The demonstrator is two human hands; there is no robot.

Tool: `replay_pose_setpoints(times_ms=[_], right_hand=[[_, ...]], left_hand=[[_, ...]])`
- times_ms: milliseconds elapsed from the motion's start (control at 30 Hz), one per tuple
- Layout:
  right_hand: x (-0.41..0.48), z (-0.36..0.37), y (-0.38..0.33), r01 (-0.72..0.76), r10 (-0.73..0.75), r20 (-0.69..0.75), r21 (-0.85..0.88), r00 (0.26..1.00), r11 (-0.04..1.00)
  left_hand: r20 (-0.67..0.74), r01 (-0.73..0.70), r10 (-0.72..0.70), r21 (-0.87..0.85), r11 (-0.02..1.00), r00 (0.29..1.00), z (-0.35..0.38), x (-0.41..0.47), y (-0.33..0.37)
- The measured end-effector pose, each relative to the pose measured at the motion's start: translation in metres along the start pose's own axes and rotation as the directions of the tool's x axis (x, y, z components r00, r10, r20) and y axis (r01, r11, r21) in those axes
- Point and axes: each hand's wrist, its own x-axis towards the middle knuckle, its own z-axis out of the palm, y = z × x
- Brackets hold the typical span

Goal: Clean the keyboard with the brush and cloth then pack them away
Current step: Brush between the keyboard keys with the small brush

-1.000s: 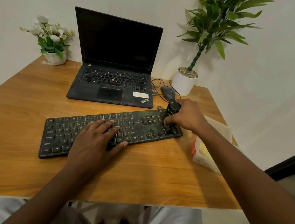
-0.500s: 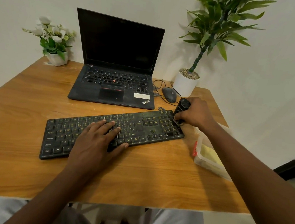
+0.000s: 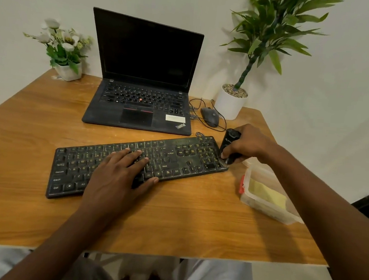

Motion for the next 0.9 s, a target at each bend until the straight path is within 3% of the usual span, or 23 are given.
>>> replay_pose_setpoints(times_ms=[167,433,767,900], right_hand=[[0.006,0.004,-0.009,0.002,-0.002,-0.035,-0.011,0.999,1.000],[0.030,0.027,-0.031,0.144,-0.145,-0.330,-0.027,0.933,0.989],[0.023,0.037,-0.043,0.282,-0.287,-0.134,-0.059,0.948,0.958],[0.025,0.026,-0.034,0.223,-0.235,-0.179,-0.088,0.955,0.971]], left_hand=[[0.008,0.004,-0.004,-0.005,1.000,1.000,-0.001,0.000,0.001],[0.013,0.002,-0.002,-0.011,1.000,1.000,-0.002,0.001,0.001],[0.003,0.001,-0.001,-0.010,1.000,1.000,-0.003,0.000,0.002],[-0.003,0.002,-0.002,-0.007,1.000,1.000,-0.003,-0.001,0.001]])
